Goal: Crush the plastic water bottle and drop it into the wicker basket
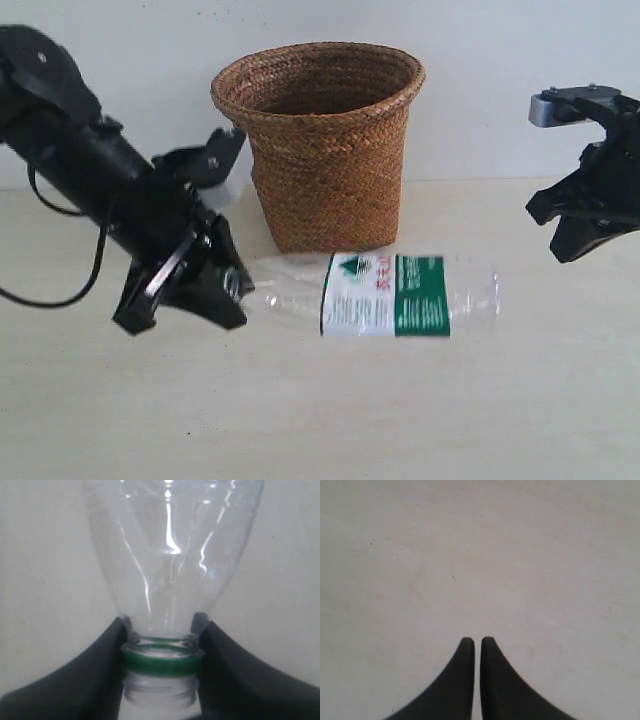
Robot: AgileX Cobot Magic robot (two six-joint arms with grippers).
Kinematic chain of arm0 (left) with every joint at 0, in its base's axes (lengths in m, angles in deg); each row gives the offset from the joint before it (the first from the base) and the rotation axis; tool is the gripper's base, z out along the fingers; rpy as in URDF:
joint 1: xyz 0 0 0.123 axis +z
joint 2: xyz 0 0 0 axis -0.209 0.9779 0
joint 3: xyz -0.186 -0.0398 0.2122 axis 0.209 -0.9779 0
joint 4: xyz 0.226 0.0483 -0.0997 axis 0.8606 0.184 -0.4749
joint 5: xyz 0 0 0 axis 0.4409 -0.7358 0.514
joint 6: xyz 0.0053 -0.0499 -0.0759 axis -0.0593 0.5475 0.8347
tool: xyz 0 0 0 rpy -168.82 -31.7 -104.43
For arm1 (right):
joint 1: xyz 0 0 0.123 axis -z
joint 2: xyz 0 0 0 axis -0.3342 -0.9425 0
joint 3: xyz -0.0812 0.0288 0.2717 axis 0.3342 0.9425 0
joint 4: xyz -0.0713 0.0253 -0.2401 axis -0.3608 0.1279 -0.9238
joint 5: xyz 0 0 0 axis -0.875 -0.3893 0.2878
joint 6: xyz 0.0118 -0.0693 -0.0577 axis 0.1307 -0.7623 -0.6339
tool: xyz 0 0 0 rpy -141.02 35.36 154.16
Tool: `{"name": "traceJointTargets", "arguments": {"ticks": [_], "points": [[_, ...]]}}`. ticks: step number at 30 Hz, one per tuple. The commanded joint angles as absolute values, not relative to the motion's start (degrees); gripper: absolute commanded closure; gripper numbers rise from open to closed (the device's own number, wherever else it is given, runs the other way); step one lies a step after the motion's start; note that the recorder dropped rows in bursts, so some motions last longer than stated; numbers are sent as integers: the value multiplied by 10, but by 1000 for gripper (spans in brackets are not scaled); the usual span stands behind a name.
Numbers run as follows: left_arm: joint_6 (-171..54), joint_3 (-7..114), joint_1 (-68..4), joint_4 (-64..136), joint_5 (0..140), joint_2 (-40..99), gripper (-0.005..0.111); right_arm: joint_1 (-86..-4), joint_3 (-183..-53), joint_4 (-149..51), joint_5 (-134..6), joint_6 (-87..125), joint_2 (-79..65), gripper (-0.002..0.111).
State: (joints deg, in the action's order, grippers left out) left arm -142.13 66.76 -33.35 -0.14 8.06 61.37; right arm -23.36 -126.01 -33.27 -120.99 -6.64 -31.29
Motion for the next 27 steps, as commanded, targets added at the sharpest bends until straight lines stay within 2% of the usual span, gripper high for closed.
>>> {"name": "traceJointTargets", "arguments": {"ticks": [1, 3, 4, 5, 7, 8, 9, 10, 11, 16, 21, 22, 27], "points": [[-1355, 800, -316, -4, 89, 598, 102, -229, -1260, -329, -1195, -68, -314, 108], [-1318, 840, -310, -6, 201, 602, 102, -229, -1260, -321, -1196, -68, -314, 108], [-1299, 863, -310, -29, 322, 613, 100, -229, -1260, -315, -1197, -68, -314, 108], [-1308, 873, -313, -50, 369, 624, 93, -229, -1260, -311, -1197, -68, -314, 108], [-1308, 899, -315, -56, 436, 656, 52, -229, -1260, -307, -1204, -68, -314, 108], [-1292, 909, -315, -56, 468, 674, 18, -229, -1260, -297, -1212, -68, -314, 108], [-1292, 912, -315, -56, 477, 680, 11, -229, -1260, -288, -1220, -68, -314, 108], [-1292, 912, -315, -56, 484, 686, 9, -229, -1260, -280, -1222, -74, -314, 108], [-1292, 912, -315, -56, 484, 686, 12, -229, -1260, -278, -1222, -75, -314, 108], [-1292, 912, -313, -52, 458, 680, 47, -229, -1260, -278, -1217, -76, -314, 108], [-1292, 912, -310, -13, 367, 667, 95, -229, -1260, -278, -1200, -79, -314, 108], [-1284, 912, -310, 14, 341, 666, 102, -229, -1260, -279, -1196, -79, -314, 108], [-1178, 912, -306, 160, 248, 649, 102, -229, -1260, -280, -1186, -80, -314, 108]]}}
